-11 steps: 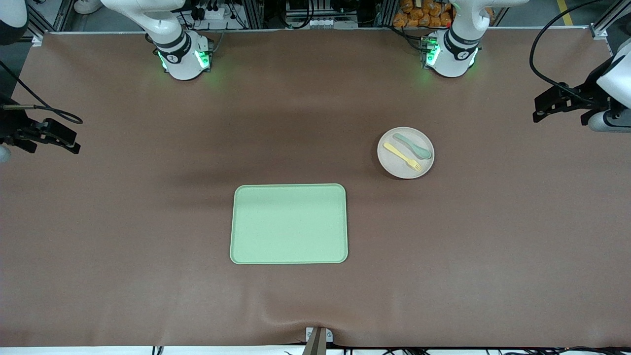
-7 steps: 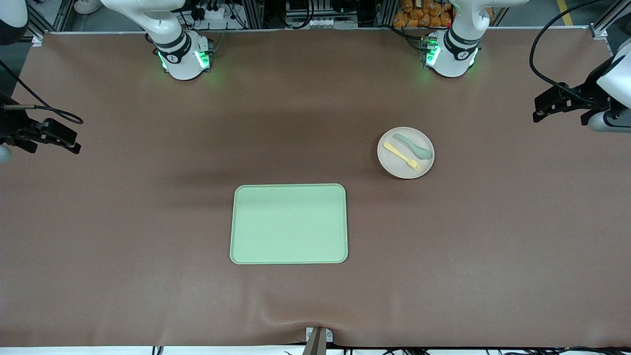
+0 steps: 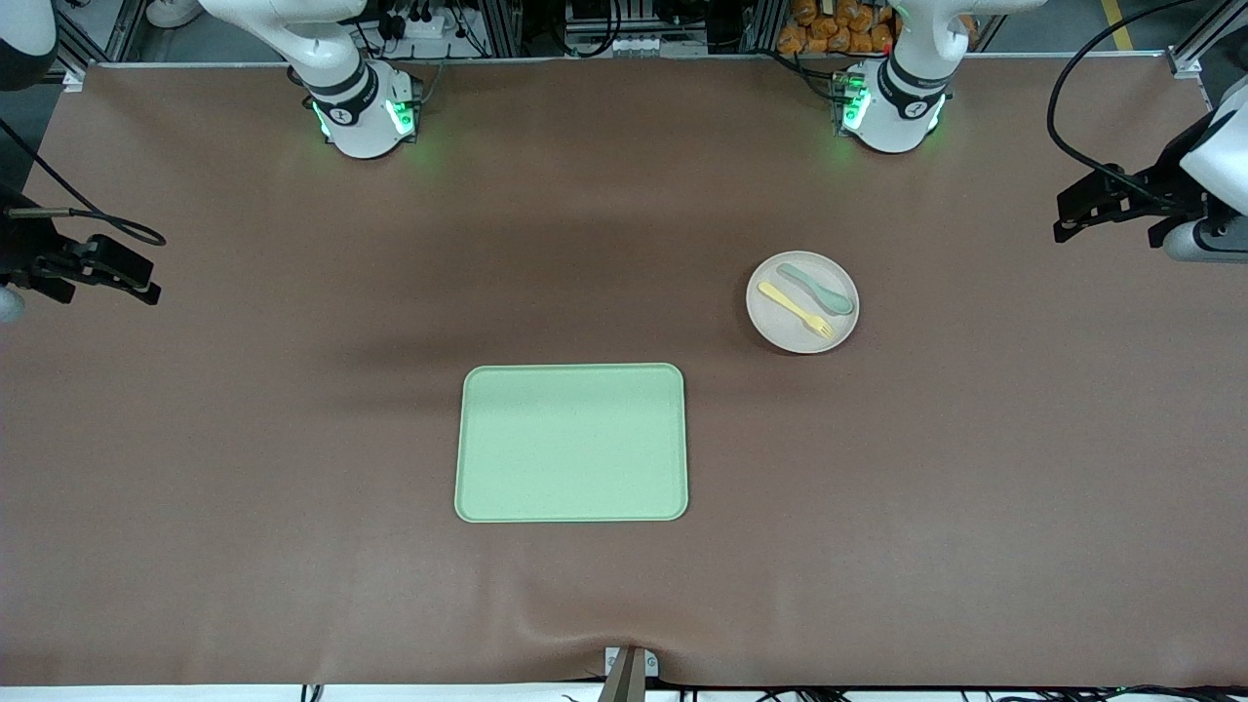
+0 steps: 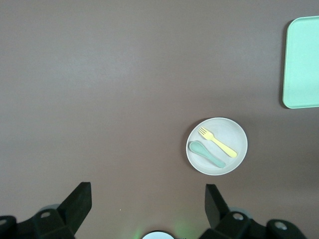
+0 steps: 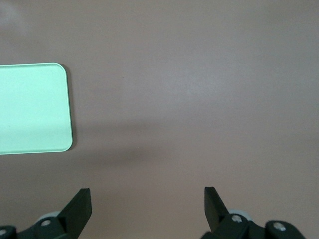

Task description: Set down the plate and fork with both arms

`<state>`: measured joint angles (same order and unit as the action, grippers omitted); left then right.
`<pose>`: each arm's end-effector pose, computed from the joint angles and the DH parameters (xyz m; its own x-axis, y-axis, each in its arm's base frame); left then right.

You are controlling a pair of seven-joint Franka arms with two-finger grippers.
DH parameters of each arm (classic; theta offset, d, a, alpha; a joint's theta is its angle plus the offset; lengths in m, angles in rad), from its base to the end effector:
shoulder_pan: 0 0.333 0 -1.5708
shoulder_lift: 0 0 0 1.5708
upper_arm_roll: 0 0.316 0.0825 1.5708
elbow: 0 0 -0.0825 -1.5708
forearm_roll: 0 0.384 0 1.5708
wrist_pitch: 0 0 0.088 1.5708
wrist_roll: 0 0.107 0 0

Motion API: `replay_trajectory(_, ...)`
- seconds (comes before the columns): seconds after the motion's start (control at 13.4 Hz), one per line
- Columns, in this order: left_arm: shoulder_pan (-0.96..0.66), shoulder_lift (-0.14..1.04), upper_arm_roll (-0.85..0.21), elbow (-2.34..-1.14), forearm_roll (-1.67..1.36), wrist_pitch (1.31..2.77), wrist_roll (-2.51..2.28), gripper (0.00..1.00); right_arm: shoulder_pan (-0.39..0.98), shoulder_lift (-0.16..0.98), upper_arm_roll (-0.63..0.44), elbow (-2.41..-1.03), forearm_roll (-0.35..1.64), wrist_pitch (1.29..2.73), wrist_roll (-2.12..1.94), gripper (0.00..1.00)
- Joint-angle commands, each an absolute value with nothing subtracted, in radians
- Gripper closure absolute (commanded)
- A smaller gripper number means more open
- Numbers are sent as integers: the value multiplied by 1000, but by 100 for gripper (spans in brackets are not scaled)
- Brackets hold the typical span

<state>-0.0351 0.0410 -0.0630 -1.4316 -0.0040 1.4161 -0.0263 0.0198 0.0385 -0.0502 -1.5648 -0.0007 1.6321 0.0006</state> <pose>0.5486 -0.0536 0.6533 0.9958 -0.0723 -0.0565 -0.0721 -0.9974 0.0051 0.5719 -0.0169 0.6112 0.9991 -0.0308 0.0288 -0.0309 -0.9995 0.0026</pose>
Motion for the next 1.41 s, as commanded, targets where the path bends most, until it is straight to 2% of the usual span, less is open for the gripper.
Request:
replay_trajectory(0.0, -40, 46, -69, -1440, -31, 1433, -48, 0, 18, 37, -49, -1571, -14, 1631, 2, 0)
replay_trajectory(0.22, -28, 41, -68, -1442, -43, 1439, -46, 0, 18, 37, -49, -1572, -14, 1629, 2, 0)
replay_trajectory(0.37, -23, 52, -60, -1456, -32, 1393, -67, 0, 17, 37, -49, -1572, -14, 1628, 2, 0)
replay_trajectory(0.45, -20, 73, -60, -1462, -28, 1352, -61, 0, 17, 37, -49, -1572, -14, 1625, 2, 0)
replay_trajectory(0.74, -21, 144, -60, -1523, -28, 1345, -84, 0, 17, 37, -49, -1574, -14, 1623, 2, 0)
replay_trajectory(1.04, -20, 140, -63, -1682, -29, 1380, -118, 0, 15, 38, -49, -1574, -14, 1624, 2, 0)
replay_trajectory(1.19, -20, 126, -67, -1819, -29, 1475, -153, 0, 15, 40, -51, -1574, -14, 1623, 0, 0)
replay_trajectory(1.34, -32, 117, -75, -1978, -41, 1642, -176, 0, 12, 40, -49, -1574, -12, 1623, -5, 0)
